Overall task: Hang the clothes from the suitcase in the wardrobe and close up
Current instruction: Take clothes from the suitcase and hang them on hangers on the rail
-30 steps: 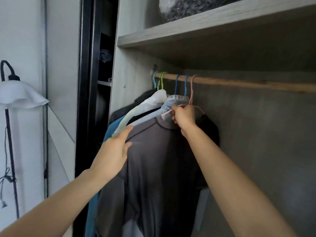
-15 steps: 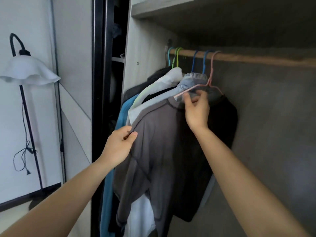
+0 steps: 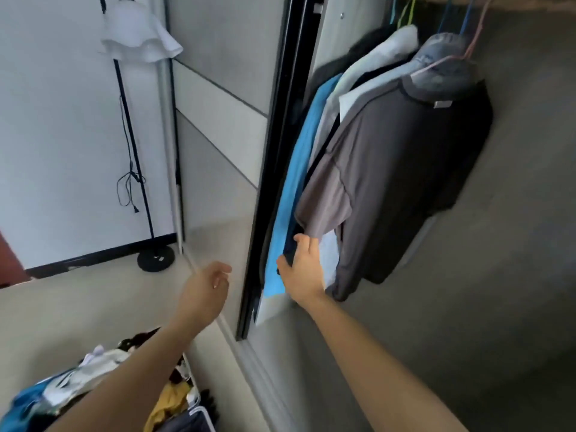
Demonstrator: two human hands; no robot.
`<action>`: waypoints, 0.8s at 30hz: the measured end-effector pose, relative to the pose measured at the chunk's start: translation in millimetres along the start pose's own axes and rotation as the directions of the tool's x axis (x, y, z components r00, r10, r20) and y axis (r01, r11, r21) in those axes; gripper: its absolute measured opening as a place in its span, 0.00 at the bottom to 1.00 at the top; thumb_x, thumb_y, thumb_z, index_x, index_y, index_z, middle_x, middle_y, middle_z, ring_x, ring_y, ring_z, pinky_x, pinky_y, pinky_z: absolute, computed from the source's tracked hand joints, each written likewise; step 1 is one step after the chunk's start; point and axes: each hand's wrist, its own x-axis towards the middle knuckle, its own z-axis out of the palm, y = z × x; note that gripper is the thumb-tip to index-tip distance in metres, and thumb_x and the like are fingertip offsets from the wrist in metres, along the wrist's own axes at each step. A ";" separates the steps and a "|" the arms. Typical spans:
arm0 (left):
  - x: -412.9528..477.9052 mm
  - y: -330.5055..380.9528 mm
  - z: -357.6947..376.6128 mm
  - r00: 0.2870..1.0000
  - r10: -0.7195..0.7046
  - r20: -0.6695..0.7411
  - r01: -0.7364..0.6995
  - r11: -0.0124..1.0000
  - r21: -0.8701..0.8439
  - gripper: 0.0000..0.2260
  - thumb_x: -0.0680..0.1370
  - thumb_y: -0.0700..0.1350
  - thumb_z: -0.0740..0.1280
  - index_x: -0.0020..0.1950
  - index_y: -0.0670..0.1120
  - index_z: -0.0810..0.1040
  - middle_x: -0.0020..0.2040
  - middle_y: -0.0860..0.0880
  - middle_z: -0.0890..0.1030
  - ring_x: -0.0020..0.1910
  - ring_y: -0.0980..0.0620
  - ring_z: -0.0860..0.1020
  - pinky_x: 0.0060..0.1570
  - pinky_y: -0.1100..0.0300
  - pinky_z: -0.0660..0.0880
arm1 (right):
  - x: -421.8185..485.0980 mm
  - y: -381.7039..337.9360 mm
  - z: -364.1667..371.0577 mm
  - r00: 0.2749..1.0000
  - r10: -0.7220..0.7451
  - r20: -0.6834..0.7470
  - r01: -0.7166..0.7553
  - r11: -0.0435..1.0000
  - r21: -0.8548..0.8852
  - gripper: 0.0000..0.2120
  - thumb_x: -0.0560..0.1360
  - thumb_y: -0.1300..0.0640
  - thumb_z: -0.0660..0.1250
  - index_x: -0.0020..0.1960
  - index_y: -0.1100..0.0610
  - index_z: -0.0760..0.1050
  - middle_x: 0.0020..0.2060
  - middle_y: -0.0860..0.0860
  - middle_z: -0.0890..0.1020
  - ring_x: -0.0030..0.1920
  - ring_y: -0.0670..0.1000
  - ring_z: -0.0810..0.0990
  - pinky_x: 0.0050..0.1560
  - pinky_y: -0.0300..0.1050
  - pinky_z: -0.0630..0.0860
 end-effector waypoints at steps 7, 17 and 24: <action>-115.1 -133.7 -62.6 0.960 -0.280 0.004 0.274 0.941 0.199 0.13 0.78 0.39 0.60 0.59 0.46 0.79 0.56 0.47 0.81 0.53 0.45 0.79 0.48 0.57 0.72 | -125.0 -29.1 108.0 0.917 0.023 0.397 0.015 0.996 -0.093 0.24 0.78 0.54 0.65 0.70 0.60 0.64 0.64 0.55 0.66 0.63 0.56 0.70 0.59 0.45 0.67; -244.2 -320.0 -33.5 0.740 -0.672 0.021 0.655 0.728 0.201 0.14 0.78 0.40 0.60 0.62 0.47 0.77 0.61 0.49 0.78 0.58 0.49 0.77 0.53 0.59 0.71 | -265.8 38.0 261.9 0.563 0.178 0.807 0.031 0.971 -0.236 0.23 0.80 0.50 0.61 0.73 0.52 0.62 0.67 0.51 0.67 0.67 0.52 0.69 0.64 0.45 0.70; -302.7 -472.5 70.3 0.557 -0.824 0.105 0.788 0.564 0.246 0.13 0.78 0.41 0.60 0.60 0.49 0.77 0.60 0.50 0.76 0.56 0.50 0.76 0.49 0.60 0.70 | -341.5 163.7 388.0 0.363 0.306 0.880 0.038 0.939 -0.342 0.23 0.81 0.50 0.60 0.74 0.53 0.62 0.66 0.51 0.70 0.66 0.51 0.70 0.63 0.44 0.70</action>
